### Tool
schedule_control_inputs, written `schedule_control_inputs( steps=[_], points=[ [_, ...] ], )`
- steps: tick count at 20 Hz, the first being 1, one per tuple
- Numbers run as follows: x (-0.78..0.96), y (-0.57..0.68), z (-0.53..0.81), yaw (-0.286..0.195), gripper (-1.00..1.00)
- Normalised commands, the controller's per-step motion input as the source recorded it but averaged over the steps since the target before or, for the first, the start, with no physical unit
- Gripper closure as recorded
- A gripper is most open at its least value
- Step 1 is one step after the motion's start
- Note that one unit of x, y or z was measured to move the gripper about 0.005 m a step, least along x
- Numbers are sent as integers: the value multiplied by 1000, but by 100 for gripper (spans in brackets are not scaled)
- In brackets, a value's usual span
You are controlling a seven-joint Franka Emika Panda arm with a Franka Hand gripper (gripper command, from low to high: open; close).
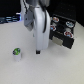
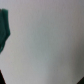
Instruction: Open the kcup holder, insert the kcup into the holder, and close the kcup holder
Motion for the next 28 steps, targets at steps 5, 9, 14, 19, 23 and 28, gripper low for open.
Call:
schedule_control_inputs(
  steps=[5,9,14,19,23,28],
  points=[
    [-308,-538,-70,-240,-100],
    [-315,-549,-174,-241,-100],
    [-286,-559,-262,-248,-100],
    [-168,-557,-319,-257,-100],
    [-39,-533,-354,-274,-100],
    [18,-341,-336,-242,-100]
  ],
)
